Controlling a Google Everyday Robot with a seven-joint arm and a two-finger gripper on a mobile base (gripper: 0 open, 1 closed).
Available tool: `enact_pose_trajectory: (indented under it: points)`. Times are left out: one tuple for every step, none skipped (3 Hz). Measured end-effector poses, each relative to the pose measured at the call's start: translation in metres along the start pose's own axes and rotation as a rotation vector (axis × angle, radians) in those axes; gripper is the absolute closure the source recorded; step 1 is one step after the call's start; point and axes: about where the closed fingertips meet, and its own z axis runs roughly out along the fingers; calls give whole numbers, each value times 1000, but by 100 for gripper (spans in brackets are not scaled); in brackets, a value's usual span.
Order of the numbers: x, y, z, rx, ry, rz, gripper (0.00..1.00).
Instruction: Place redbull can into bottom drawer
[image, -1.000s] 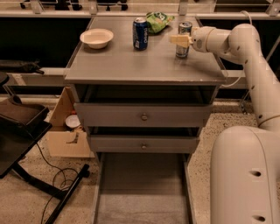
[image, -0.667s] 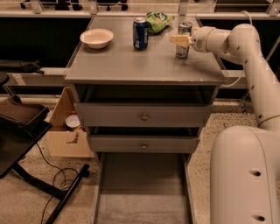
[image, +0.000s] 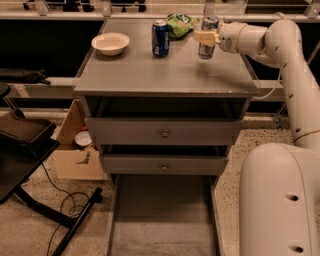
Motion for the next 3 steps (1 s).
enact_pose_trajectory:
  points:
    - [-50, 32, -32, -123, -102, -24, 100]
    - [-82, 51, -91, -184, -147, -67, 100]
    - [-77, 74, -152, -217, -90, -89, 100]
